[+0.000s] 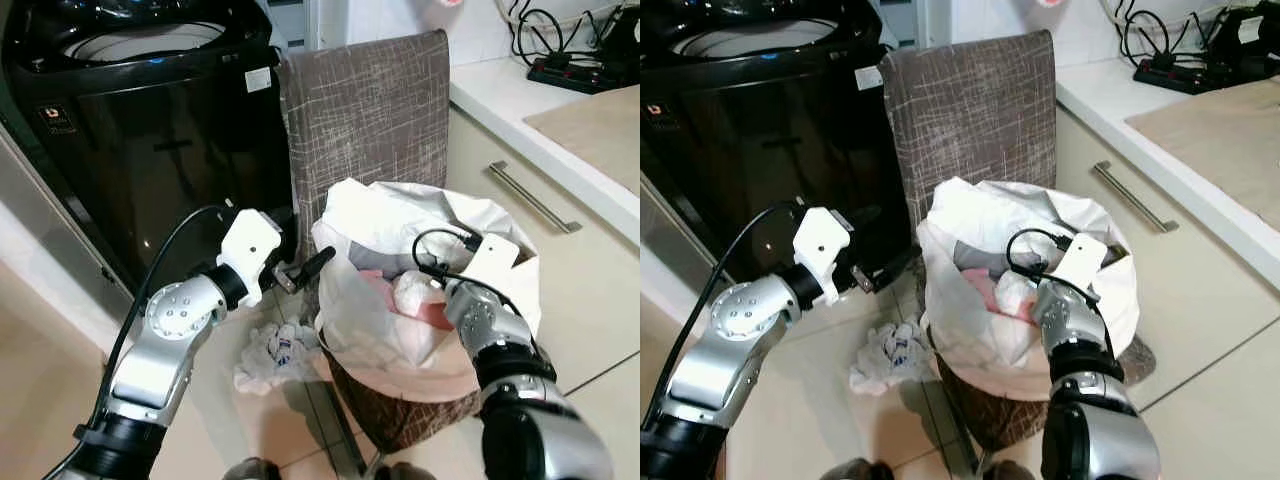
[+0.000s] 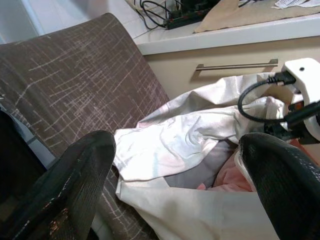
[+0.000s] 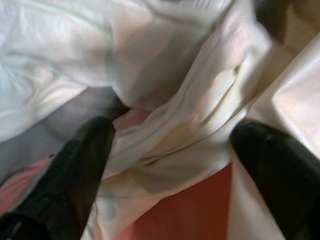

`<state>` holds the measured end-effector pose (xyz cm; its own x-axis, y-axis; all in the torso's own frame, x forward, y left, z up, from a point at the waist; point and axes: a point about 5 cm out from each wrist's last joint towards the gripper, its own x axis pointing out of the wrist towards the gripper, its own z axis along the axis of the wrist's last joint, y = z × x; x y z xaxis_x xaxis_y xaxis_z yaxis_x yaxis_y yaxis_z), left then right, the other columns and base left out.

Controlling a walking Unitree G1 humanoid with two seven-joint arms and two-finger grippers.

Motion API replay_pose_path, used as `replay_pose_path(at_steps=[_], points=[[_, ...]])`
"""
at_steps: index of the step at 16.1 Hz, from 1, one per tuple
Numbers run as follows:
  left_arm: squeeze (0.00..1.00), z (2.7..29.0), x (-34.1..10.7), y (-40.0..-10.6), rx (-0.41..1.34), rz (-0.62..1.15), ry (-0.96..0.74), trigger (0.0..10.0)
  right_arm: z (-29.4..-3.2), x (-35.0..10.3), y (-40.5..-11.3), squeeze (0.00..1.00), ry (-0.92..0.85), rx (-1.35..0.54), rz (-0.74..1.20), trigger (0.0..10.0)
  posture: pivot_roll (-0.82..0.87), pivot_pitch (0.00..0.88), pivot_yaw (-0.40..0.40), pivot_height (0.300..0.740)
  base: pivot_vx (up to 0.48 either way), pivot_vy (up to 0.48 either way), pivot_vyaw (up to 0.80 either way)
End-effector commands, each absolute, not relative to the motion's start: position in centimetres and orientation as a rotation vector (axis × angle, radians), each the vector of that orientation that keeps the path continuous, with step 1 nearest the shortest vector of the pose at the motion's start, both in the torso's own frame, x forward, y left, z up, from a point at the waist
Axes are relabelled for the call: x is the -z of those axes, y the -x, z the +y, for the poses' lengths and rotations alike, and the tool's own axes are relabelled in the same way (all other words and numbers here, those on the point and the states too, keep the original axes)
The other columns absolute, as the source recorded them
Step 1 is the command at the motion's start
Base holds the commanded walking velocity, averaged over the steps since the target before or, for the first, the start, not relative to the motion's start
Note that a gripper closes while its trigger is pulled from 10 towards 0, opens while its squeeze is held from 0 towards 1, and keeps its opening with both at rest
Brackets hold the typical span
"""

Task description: Clothes washing

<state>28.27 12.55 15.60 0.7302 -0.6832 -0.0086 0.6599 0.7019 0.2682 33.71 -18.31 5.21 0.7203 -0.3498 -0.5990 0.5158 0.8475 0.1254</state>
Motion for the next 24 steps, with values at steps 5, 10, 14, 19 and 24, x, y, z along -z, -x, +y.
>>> replay_pose_path(at_steps=[5, 10, 14, 19, 24], points=[[0.00, 13.2, -15.8, -27.3, 0.750, -0.072, -0.273, 10.0, -18.6, -4.3, -33.9, 0.00, -0.273, 0.466, 0.596, 10.0, -0.04, 0.064, 0.036, 0.740, 0.000, 0.000, 0.00], [0.00, 14.1, -15.9, -26.6, 0.737, -0.049, -0.290, 10.0, -18.9, -5.1, -34.6, 0.00, -0.376, 0.455, 0.534, 10.0, 0.01, 0.089, 0.043, 0.740, 0.000, 0.000, 0.00], [0.00, 14.2, -16.1, -26.2, 0.721, -0.038, -0.287, 10.0, -18.5, -4.7, -34.5, 0.00, -0.362, 0.382, 0.550, 0.0, 0.03, 0.096, 0.033, 0.740, 0.000, 0.000, 0.00], [0.00, 13.1, -16.0, -26.1, 0.738, -0.041, -0.233, 10.0, -18.0, -4.2, -34.2, 0.00, -0.355, 0.330, 0.561, 0.0, 0.00, 0.096, 0.032, 0.740, 0.000, 0.000, 0.00], [0.00, 12.3, -16.0, -26.2, 0.769, -0.043, -0.228, 10.0, -18.3, -4.3, -34.3, 0.00, -0.355, 0.328, 0.548, 0.0, -0.01, 0.097, 0.044, 0.740, 0.000, 0.000, 0.00]])
